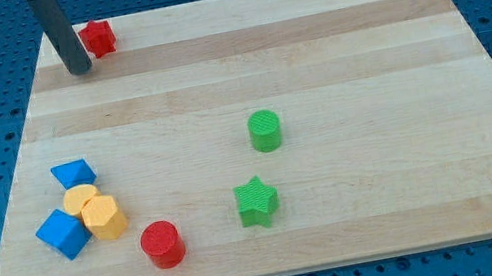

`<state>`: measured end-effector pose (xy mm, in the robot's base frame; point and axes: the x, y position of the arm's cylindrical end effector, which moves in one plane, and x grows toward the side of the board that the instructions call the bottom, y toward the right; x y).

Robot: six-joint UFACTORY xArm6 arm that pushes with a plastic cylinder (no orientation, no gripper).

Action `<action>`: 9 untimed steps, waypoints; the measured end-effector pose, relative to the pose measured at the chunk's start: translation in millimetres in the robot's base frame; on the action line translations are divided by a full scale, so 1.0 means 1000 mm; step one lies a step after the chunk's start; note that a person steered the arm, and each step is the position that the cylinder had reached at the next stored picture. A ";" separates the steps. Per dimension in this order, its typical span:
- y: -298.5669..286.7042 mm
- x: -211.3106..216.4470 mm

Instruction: Drag green circle towards red star

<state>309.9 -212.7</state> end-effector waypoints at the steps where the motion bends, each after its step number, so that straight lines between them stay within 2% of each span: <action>1: 0.103 0.076; 2: 0.237 0.130; 3: 0.327 0.165; 4: 0.318 0.193; 5: 0.290 0.197; 7: 0.191 0.182; 8: 0.154 0.143; 9: 0.159 0.166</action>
<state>476.0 -54.1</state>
